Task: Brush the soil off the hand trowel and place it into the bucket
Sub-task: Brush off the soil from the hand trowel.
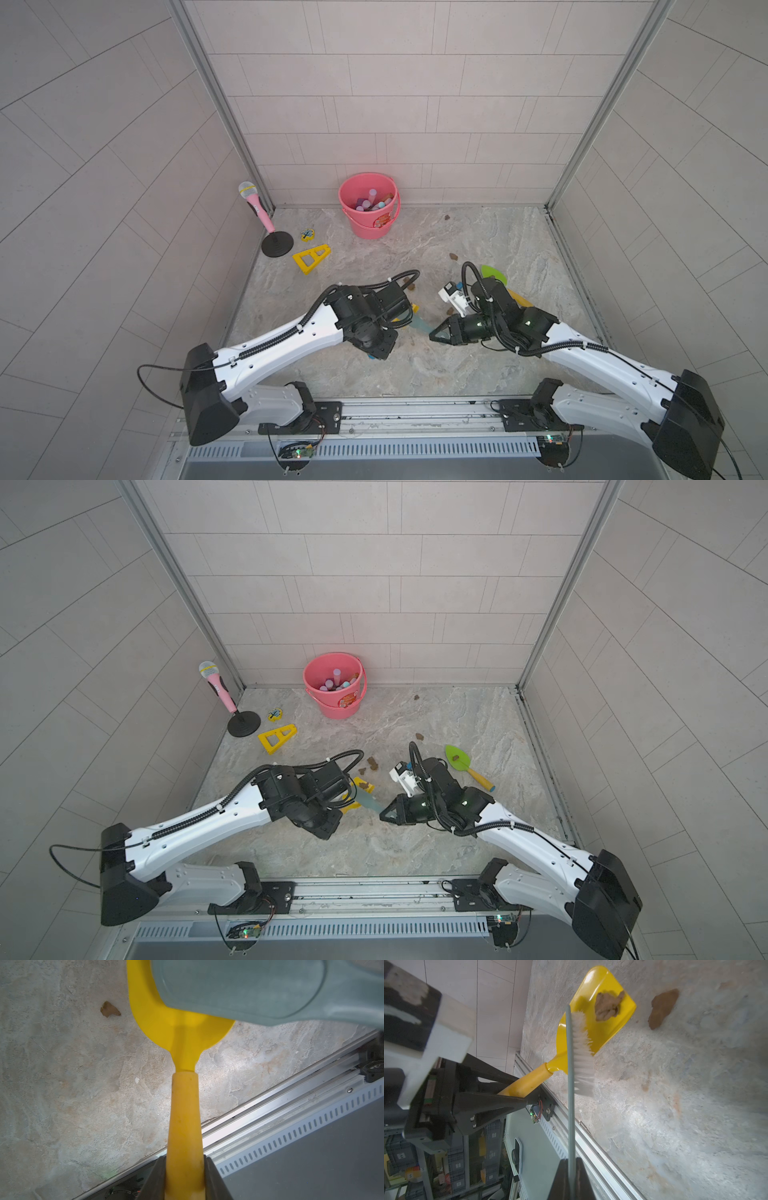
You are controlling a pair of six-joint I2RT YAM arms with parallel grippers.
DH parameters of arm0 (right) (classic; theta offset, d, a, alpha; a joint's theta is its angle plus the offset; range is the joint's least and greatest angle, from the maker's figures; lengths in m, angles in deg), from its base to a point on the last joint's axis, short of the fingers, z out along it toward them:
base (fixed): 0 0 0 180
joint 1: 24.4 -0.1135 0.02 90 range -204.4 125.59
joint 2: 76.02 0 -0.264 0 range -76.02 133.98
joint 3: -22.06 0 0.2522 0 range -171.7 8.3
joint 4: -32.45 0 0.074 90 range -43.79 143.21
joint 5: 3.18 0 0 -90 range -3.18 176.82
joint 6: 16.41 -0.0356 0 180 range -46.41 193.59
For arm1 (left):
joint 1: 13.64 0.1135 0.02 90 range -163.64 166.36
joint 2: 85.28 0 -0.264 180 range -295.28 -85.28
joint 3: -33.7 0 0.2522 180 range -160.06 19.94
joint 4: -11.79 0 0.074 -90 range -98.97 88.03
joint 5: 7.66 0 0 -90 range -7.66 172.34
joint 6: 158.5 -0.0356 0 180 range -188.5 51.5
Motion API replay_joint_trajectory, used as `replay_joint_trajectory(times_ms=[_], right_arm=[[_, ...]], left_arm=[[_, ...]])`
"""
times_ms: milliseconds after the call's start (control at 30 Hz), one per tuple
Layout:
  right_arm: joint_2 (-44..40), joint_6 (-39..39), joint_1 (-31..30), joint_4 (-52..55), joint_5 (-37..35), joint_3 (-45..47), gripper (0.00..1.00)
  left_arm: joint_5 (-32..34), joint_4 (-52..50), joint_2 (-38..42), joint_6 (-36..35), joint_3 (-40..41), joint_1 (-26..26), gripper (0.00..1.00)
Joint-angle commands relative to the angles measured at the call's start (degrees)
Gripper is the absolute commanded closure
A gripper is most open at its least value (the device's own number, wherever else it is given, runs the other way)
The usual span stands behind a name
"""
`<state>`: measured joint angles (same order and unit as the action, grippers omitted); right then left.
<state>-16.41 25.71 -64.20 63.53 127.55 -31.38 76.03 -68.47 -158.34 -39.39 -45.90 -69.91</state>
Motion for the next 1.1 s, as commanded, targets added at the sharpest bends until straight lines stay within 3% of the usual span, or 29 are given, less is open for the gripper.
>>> replay_joint_trajectory(times_ms=[0, 300, 400, 600, 833, 1067], right_arm=[[-2.2, -1.2, 2.5, 3.7, -5.2, -0.1, 1.0], [-11.0, -1.1, 8.2, 5.7, -7.1, 0.7, 1.0], [-11.9, -1.5, 8.1, 2.7, -3.6, 1.2, 1.0], [-7.3, -2.5, 3.5, -3.4, 4.1, 1.6, 1.0], [-1.1, -1.5, 1.2, -1.2, 2.8, 0.3, 1.0], [-7.0, -1.1, 11.2, 3.9, 0.3, 0.2, 1.0]], left_arm=[[0.8, 0.0, 1.4, 0.5, 0.3, 0.3, 1.0], [1.0, 0.1, 2.0, 0.9, 0.6, 0.3, 1.0], [0.6, 0.7, 1.7, 1.0, 0.3, 0.3, 1.0], [1.0, 1.1, 0.6, 0.5, -0.9, 0.4, 1.0], [2.0, 1.6, 0.4, 0.8, -1.8, 0.4, 1.0], [3.0, 1.4, 2.8, 1.4, -1.5, 0.5, 1.0]])
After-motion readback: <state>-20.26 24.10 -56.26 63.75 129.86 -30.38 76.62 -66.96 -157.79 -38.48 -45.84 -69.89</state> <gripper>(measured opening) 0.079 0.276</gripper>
